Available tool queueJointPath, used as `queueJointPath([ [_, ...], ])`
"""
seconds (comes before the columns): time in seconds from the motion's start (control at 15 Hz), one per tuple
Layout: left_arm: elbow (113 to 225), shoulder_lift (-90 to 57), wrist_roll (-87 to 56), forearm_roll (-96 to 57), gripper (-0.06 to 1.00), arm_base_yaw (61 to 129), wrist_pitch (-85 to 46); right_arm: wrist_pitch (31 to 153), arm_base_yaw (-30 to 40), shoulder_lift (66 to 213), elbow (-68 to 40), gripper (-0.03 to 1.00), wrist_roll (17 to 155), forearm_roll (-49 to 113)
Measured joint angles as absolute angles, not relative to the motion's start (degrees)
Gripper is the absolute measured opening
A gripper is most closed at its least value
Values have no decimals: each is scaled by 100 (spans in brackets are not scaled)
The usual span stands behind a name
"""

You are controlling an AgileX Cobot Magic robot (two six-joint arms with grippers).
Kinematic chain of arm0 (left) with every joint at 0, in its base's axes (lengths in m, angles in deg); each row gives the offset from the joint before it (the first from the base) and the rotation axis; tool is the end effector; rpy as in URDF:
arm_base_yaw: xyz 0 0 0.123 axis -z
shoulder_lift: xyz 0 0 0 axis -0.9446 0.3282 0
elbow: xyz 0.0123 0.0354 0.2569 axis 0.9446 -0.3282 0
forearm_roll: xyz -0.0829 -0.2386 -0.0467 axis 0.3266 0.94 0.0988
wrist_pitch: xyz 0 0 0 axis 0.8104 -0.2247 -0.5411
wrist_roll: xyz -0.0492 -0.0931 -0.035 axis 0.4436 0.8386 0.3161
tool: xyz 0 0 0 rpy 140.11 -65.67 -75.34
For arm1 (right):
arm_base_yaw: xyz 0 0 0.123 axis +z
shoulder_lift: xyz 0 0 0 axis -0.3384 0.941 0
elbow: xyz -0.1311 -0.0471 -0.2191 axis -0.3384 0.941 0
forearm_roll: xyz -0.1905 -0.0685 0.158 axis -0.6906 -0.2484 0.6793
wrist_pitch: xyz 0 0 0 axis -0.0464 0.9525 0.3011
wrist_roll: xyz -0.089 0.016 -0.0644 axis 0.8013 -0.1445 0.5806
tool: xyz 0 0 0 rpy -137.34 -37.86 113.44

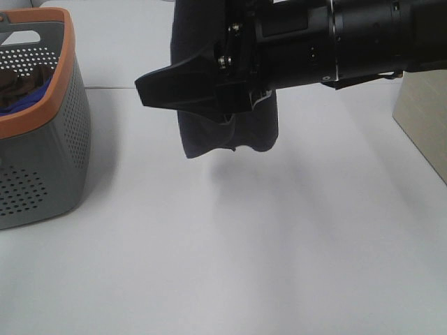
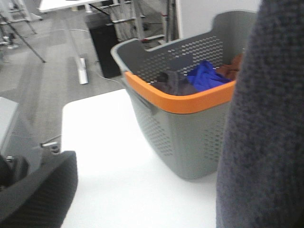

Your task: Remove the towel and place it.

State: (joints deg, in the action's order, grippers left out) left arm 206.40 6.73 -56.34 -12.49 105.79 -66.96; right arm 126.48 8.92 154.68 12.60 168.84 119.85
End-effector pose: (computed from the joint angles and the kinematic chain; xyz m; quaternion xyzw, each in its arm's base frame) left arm 0.2994 -0.2464 0.4585 0.6727 0.4966 0.0119 0.5484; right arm 0.2597 0.2291 0.2373 -0.4371 0.6792 0.3944 0.4383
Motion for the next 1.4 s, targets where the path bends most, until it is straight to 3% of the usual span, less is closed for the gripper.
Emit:
queueJointPath([
  [0.2, 20640, 673, -5634, -1249, 0, 10579, -6702, 13375, 892, 15548, 1260, 74, 16512, 11802],
  [0.67, 20640, 673, -5634, -1249, 0, 10579, -6702, 13788, 892, 15548, 1260, 63, 15096, 10346],
  [0.93, 20640, 673, -5634, -1249, 0, 10579, -6702, 14504, 892, 15548, 1260, 49, 14816, 10278],
  [1.2, 20640, 673, -5634, -1249, 0, 10579, -6702, 14458, 892, 15279, 1260, 38, 14506, 9917],
  [1.4, 20640, 673, -5634, -1249, 0, 10579, -6702, 14023, 892, 14849, 1260, 36, 14128, 9602],
])
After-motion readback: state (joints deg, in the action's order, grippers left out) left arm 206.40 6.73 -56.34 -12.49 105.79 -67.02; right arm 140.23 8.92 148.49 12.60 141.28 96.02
